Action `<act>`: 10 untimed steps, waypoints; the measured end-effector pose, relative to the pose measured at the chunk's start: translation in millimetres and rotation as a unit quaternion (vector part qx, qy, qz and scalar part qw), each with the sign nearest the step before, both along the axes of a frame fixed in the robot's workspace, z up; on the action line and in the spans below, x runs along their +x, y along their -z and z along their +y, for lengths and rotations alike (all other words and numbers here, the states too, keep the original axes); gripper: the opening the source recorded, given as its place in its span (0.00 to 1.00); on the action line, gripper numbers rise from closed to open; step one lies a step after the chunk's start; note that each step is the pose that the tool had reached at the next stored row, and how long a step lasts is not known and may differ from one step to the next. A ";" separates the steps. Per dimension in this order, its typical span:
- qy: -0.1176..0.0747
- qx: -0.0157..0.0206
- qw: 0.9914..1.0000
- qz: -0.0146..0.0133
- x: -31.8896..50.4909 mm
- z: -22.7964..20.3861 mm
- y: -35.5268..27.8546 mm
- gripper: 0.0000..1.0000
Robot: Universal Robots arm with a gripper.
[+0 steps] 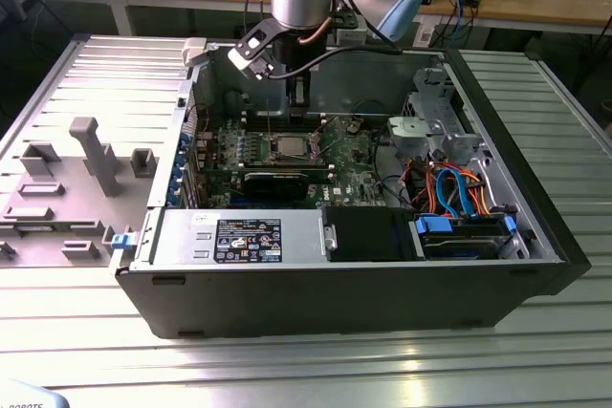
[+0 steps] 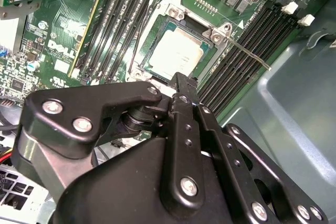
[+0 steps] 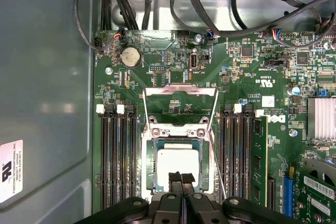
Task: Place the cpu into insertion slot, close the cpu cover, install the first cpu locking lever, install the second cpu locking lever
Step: 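Close the cpu cover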
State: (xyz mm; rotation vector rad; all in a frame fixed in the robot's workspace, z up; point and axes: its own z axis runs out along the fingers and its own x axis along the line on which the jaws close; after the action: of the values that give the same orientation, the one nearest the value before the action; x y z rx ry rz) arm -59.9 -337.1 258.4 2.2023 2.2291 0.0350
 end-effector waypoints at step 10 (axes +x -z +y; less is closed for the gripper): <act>0.000 0.000 1.000 0.000 0.1 0.0 -3.8 0.11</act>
State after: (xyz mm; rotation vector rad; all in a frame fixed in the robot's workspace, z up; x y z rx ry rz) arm -59.9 -337.1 262.2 2.2023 2.2291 0.0349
